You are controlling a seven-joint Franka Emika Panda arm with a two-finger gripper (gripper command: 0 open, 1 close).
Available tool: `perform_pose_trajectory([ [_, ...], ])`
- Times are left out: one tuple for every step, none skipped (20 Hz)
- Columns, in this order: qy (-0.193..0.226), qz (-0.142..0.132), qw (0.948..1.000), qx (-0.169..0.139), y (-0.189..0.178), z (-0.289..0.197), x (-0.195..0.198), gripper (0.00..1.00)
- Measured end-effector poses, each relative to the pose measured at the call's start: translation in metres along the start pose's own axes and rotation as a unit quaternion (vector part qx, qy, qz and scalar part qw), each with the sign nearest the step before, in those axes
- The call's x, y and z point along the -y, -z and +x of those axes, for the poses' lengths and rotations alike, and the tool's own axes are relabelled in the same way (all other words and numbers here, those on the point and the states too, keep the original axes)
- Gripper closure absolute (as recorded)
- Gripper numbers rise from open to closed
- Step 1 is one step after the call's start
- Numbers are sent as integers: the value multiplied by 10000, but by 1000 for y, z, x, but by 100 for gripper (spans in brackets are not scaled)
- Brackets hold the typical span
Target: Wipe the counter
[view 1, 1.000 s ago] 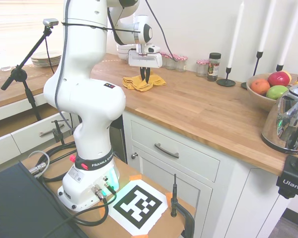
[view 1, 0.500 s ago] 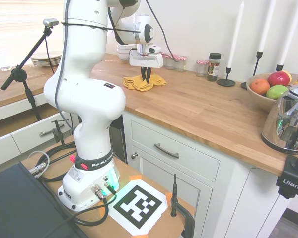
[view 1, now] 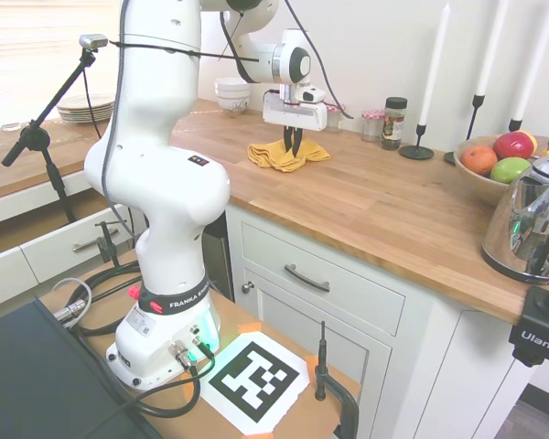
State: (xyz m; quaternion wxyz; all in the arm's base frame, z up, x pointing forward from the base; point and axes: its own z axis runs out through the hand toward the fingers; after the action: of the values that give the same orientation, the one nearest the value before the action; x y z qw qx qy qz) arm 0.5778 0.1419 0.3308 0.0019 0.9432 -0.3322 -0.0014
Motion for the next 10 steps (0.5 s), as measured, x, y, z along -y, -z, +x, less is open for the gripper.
perform_pose_trajectory([
  [-8,47,10000,9,0,2,-4,100],
  [-28,87,10000,22,0,5,-9,100],
  [-53,112,9999,45,-1,11,-18,100],
  [-81,136,9999,67,-1,21,-31,100],
  [-104,136,9998,80,-1,32,-45,100],
  [-133,135,9998,86,-1,43,-58,100],
  [-168,140,9997,92,-1,55,-73,100],
  [-201,146,9996,98,-1,67,-87,100],
  [-228,157,9996,103,0,77,-99,100],
  [-255,183,9994,118,0,87,-111,100],
])
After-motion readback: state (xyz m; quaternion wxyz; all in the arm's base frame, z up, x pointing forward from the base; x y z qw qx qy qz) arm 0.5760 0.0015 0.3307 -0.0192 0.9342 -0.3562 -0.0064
